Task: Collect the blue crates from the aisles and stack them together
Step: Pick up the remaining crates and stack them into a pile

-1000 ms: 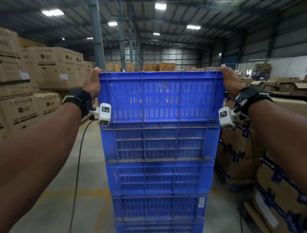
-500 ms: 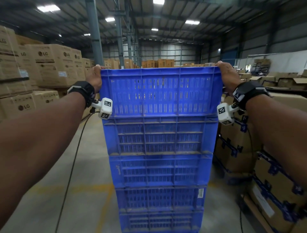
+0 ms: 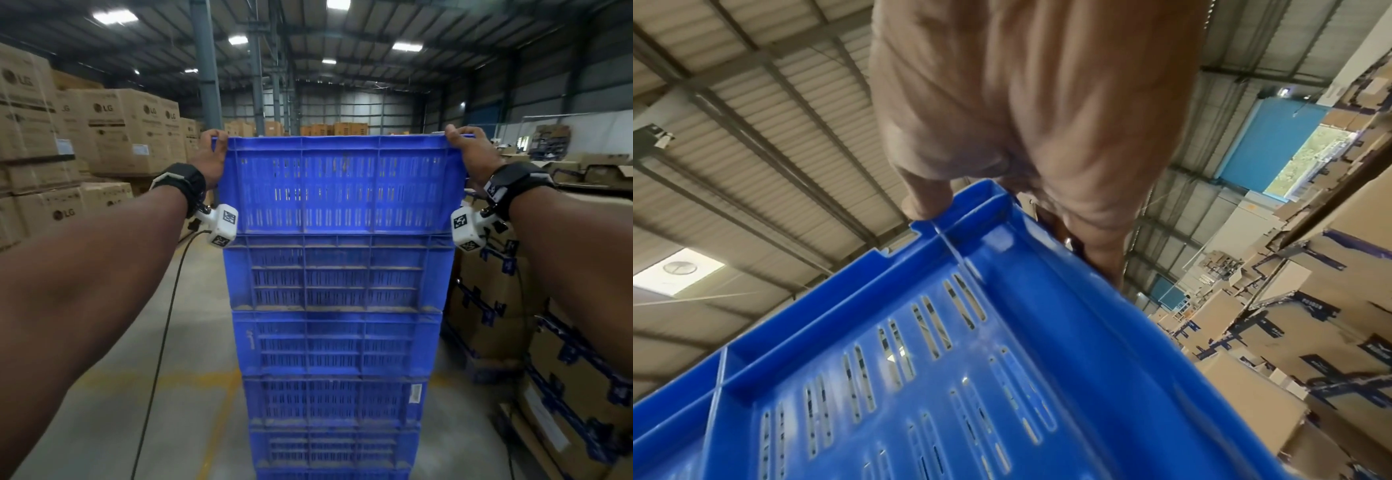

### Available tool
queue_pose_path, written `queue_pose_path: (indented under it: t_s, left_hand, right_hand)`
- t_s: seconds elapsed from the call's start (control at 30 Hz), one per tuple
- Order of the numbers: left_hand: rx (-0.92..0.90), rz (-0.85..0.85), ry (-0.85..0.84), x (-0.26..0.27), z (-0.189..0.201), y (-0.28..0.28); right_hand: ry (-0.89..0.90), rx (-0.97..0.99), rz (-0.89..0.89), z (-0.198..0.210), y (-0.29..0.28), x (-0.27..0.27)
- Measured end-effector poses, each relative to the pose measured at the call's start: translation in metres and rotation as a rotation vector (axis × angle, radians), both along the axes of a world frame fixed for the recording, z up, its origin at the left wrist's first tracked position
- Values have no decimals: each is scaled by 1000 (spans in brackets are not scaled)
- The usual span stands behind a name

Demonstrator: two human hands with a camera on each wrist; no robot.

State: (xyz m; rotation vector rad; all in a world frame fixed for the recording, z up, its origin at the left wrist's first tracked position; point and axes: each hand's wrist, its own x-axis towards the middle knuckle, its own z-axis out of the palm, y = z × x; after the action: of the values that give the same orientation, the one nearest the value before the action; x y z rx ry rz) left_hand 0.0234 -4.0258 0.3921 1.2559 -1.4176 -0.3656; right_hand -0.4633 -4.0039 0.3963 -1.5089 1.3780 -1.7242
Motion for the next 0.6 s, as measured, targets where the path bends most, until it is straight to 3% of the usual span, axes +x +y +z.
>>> queue_pose_path:
  t_s: [0.37,0.6]
  left_hand:
    - [-25,61,-30,2,-4,-14]
    - [7,37,-11,12,-4,-17]
  right_hand:
    - [-10,-27,21,-9,-5,-4]
    - [37,-76,-83,-9,0,18]
